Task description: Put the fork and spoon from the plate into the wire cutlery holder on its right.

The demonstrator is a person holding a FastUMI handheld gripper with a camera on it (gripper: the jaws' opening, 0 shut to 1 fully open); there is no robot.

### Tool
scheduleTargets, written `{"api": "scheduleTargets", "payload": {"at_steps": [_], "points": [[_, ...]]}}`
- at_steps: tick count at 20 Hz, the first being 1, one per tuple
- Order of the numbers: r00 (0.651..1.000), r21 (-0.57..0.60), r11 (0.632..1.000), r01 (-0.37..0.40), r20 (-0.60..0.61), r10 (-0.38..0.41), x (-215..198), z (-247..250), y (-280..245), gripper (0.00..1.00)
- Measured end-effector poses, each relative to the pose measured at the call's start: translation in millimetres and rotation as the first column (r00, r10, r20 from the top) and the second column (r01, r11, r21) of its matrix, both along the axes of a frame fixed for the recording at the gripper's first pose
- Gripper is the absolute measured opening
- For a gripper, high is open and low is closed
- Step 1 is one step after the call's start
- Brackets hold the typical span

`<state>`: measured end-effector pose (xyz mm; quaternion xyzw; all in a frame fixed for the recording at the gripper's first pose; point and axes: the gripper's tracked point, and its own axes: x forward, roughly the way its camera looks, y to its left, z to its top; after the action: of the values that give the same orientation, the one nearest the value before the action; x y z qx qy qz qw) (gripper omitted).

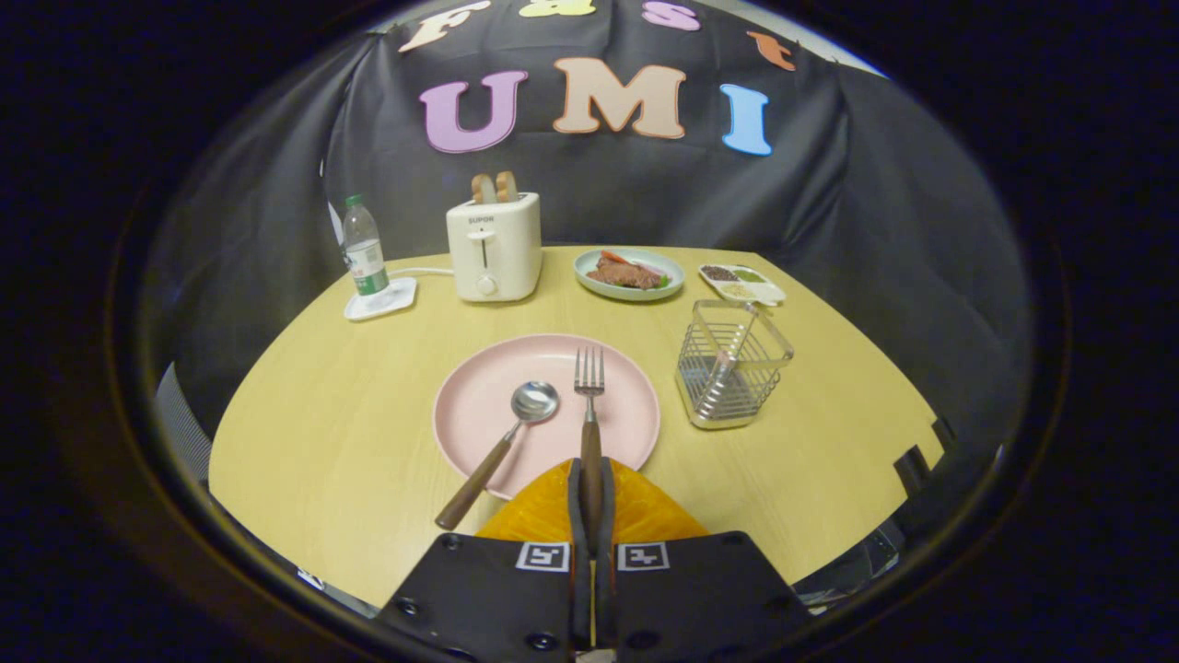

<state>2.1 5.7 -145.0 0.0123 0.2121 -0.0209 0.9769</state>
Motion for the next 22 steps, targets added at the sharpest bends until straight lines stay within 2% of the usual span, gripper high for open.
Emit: {"api": "scheduleTargets", "payload": {"at_steps": [4, 10, 17, 19, 22], "points": [[0.998, 0.019, 0.999, 0.050, 0.022, -0.051, 3.3, 31.3, -13.3, 0.05], [0.982, 0.017, 0.982, 0.187, -0.018, -0.187, 11.1, 76.5, -45.3, 0.05], [0.916, 0.074, 0.918, 0.390, -0.136, -0.378, 18.3, 112.0, -87.2, 0.05], [0.897, 0.060, 0.907, 0.417, -0.190, -0.400, 19.0, 107.0, -98.1, 0.05], [0.880, 0.090, 0.902, 0.422, -0.279, -0.384, 26.4, 94.9, -98.2, 0.05]]}}
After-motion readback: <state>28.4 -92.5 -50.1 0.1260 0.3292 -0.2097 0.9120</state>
